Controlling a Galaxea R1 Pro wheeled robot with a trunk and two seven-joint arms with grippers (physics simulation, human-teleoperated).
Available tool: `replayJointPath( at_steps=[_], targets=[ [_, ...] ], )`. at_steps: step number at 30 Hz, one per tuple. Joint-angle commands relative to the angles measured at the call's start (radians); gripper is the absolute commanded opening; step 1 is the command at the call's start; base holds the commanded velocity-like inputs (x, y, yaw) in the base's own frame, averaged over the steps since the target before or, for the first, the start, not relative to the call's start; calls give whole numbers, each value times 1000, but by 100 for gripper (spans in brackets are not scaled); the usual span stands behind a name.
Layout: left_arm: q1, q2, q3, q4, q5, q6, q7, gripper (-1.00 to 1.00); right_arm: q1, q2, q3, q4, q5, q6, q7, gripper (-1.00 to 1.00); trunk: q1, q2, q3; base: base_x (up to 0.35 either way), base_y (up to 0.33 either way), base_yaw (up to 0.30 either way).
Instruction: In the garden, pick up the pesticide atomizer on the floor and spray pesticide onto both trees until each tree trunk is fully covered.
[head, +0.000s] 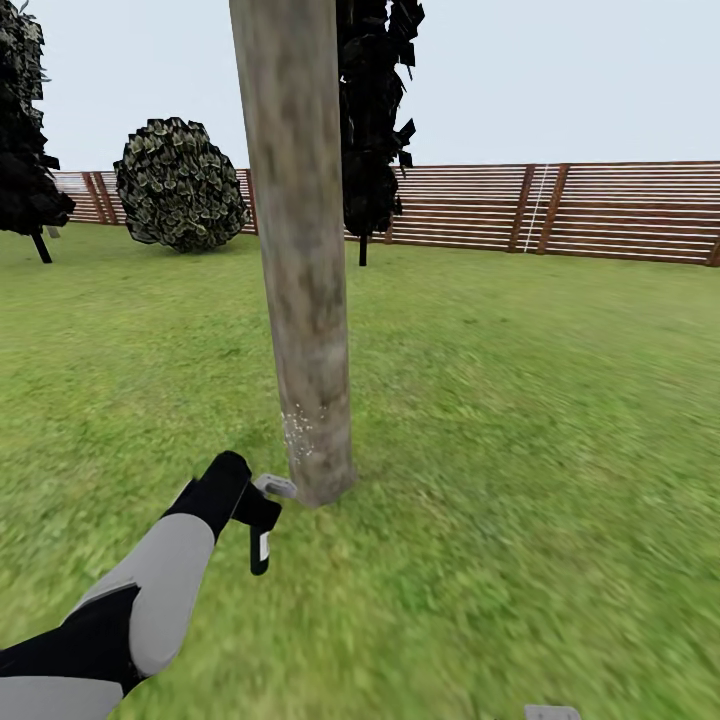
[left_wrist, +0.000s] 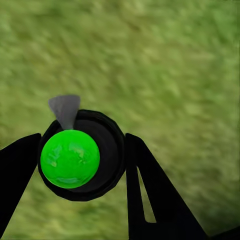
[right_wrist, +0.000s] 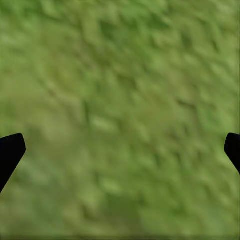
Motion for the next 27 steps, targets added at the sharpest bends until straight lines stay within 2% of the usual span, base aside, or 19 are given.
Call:
replayJointPath(
  at_steps=[1,5,9,13,16,19,22,25,27],
  targets=[
    [-1,-3,9,-2,-7,3,3,-100,-1,0,-6,2,11,-3,-5,100,0,0,-1,0,0,0],
    [0,-3,14,-2,-3,4,48,-100,-1,0,-6,2,10,-4,-6,100,0,0,-1,0,0,0],
    [3,1,16,-1,-2,4,60,-100,-2,-6,-7,-8,10,-8,-6,100,0,0,-1,0,0,0],
    [4,-14,16,0,0,4,63,-100,-2,-14,-5,-38,12,-9,-3,100,0,0,-1,0,0,0],
    [4,-21,19,-1,0,4,70,-100,-2,-15,-2,-38,36,-9,0,100,0,0,-1,0,0,0],
    [15,-11,19,-2,-2,5,71,-100,-2,-14,-1,-38,68,-10,9,100,0,0,-1,0,0,0],
    [26,-7,20,-2,-2,4,74,-100,-1,-14,-2,-39,75,-10,31,100,0,0,-1,0,0,0],
    [29,-5,20,-3,-1,4,114,-100,-2,-14,-1,-40,76,-10,48,100,0,0,-1,0,0,0],
    [30,-5,20,-3,12,4,141,-100,-2,-14,-2,-41,75,-10,52,100,0,0,-1,0,0,0]
  ],
)
